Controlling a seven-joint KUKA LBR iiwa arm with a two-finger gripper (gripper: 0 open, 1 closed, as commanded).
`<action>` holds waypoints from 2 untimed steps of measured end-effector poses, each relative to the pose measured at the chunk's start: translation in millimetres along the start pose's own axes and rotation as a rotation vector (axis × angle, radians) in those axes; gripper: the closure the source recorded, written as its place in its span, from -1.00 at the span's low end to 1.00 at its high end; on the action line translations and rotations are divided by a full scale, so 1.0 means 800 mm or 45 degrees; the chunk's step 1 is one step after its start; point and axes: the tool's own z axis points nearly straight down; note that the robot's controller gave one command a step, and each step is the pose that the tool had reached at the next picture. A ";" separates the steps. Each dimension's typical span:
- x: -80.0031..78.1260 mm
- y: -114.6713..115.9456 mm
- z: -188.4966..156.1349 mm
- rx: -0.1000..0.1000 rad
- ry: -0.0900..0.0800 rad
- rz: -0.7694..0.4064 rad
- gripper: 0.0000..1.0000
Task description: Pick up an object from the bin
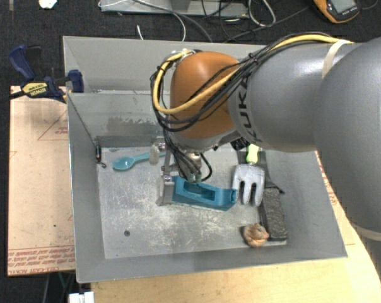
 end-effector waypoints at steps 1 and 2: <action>0.002 -0.006 -0.002 -0.001 0.001 0.023 -1.00; -0.017 -0.003 0.034 -0.001 -0.005 0.049 -1.00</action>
Offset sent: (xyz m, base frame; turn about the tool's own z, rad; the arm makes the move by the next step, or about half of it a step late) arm 0.0321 0.0103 -0.0751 -0.1967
